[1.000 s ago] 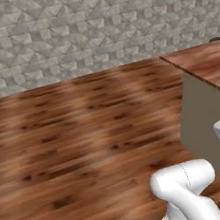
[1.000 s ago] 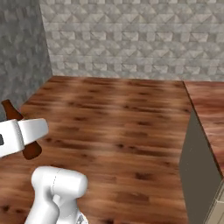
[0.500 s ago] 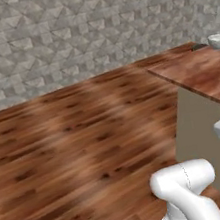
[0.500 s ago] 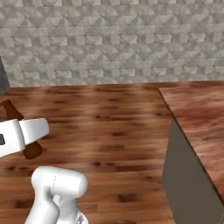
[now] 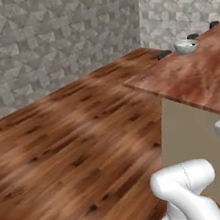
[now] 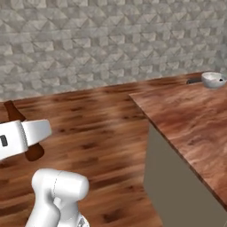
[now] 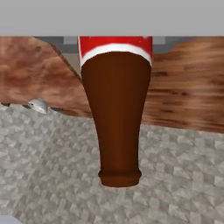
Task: Open the fridge, grab two sodas, and place both sodas inside the bowl with ice on the dining counter.
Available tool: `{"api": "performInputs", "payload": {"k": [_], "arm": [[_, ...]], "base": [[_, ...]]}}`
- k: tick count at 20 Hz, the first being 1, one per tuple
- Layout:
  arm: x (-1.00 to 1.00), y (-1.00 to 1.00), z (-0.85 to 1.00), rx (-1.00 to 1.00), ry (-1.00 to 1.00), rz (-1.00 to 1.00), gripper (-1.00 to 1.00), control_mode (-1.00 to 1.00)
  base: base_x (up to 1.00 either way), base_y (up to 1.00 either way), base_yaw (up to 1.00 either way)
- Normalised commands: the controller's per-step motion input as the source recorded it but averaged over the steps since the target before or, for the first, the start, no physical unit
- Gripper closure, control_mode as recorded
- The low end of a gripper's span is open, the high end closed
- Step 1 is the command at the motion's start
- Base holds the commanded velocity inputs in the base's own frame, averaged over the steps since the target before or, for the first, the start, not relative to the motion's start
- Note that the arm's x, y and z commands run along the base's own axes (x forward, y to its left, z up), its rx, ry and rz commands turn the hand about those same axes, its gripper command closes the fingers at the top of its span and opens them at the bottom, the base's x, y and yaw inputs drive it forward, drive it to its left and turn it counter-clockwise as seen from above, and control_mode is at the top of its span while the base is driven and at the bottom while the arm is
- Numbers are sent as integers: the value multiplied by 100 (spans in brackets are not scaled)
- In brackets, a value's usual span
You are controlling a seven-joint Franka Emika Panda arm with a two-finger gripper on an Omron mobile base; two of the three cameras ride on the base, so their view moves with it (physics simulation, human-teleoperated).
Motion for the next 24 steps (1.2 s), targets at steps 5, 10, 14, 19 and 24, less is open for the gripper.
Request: {"api": "performInputs", "payload": {"k": [5,10,14,19,24], "arm": [[0,0,0,0,0,0,100,100],[0,0,0,0,0,0,100,100],[0,0,0,0,0,0,100,100],[0,0,0,0,0,0,100,100],[0,0,0,0,0,0,100,100]], "base": [[61,28,-51],[57,32,-50],[53,38,-49],[51,45,-46],[44,67,-40]]}}
